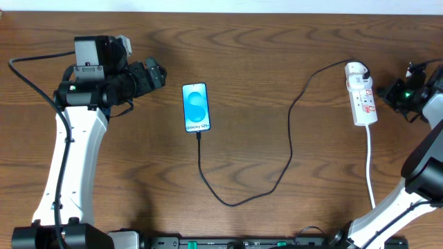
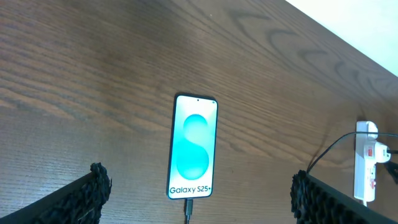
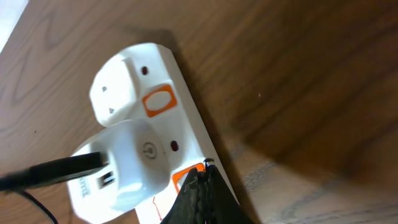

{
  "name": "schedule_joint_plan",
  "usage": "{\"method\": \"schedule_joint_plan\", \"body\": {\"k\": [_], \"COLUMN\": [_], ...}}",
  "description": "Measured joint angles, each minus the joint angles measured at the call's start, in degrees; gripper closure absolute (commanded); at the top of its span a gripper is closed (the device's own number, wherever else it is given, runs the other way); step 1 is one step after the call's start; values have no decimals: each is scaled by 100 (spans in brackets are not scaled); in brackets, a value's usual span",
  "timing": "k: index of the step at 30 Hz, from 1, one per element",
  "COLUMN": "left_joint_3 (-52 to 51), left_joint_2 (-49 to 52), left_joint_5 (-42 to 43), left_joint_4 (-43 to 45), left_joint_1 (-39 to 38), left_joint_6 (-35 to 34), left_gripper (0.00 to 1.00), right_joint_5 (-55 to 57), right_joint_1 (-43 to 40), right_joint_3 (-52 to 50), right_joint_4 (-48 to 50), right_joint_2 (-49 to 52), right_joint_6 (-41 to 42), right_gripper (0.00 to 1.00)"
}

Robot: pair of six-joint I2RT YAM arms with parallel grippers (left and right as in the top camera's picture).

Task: Plug charger to phone and switch on socket
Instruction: 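Press the orange switch down with the right gripper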

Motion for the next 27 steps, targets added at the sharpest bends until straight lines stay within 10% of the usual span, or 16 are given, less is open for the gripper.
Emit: {"method": "schedule_joint_plan", "body": {"k": [27], "left_joint_3": [0], "left_joint_2": [0], "left_joint_5": [0], "left_joint_4": [0], "left_joint_1": [0], "left_joint_6": [0], "left_gripper": [6], "right_joint_5": [-140], "right_joint_1": [136], "right_joint_3": [-2], "right_joint_4": [195], "right_joint_2": [199], "right_joint_6": [1373], "right_gripper": [99]}}
